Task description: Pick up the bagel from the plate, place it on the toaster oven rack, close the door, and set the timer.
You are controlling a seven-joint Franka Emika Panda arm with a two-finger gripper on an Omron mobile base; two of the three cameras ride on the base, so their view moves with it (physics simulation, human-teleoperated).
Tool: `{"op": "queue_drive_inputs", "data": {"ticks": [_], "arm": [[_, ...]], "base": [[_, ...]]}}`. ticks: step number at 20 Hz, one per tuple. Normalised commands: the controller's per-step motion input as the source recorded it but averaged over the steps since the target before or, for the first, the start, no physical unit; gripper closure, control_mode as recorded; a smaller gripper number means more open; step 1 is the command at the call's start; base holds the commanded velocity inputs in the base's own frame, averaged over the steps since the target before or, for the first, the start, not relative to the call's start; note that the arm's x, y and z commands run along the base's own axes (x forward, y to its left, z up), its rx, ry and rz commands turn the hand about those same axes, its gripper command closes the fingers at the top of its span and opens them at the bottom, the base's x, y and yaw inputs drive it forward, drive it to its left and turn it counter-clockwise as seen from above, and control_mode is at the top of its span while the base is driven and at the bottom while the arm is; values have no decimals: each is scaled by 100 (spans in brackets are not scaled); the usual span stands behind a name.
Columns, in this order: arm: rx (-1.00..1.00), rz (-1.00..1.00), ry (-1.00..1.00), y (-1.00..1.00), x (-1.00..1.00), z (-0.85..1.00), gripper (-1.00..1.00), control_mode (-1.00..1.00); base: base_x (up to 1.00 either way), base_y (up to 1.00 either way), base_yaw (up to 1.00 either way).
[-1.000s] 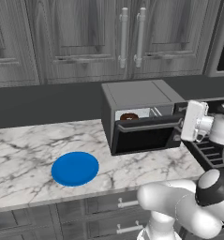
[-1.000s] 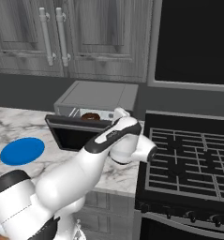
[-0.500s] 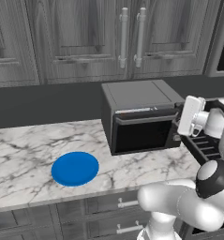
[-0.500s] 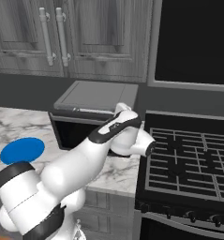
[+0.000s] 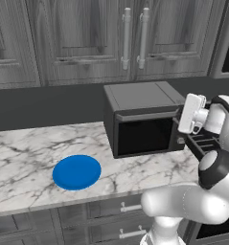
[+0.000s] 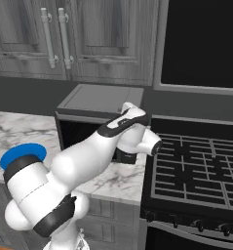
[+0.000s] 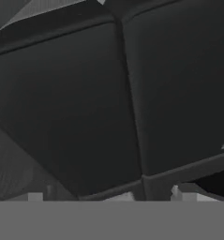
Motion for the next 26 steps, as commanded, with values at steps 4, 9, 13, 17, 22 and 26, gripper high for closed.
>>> {"op": "queue_drive_inputs", "data": {"ticks": [4,9,13,17,22,26], "arm": [[0,0,0,0,41,0,-100,-100],[0,-1,0,0,41,0,-100,-100],[0,-1,0,0,31,0,-100,-100],[0,-1,0,-4,19,0,-100,-100],[0,-1,0,-30,4,0,-100,-100],[0,-1,0,-37,0,0,-100,-100]], "base": [[0,0,0],[0,0,0],[0,0,0],[0,0,0],[0,0,0],[0,0,0]]}}
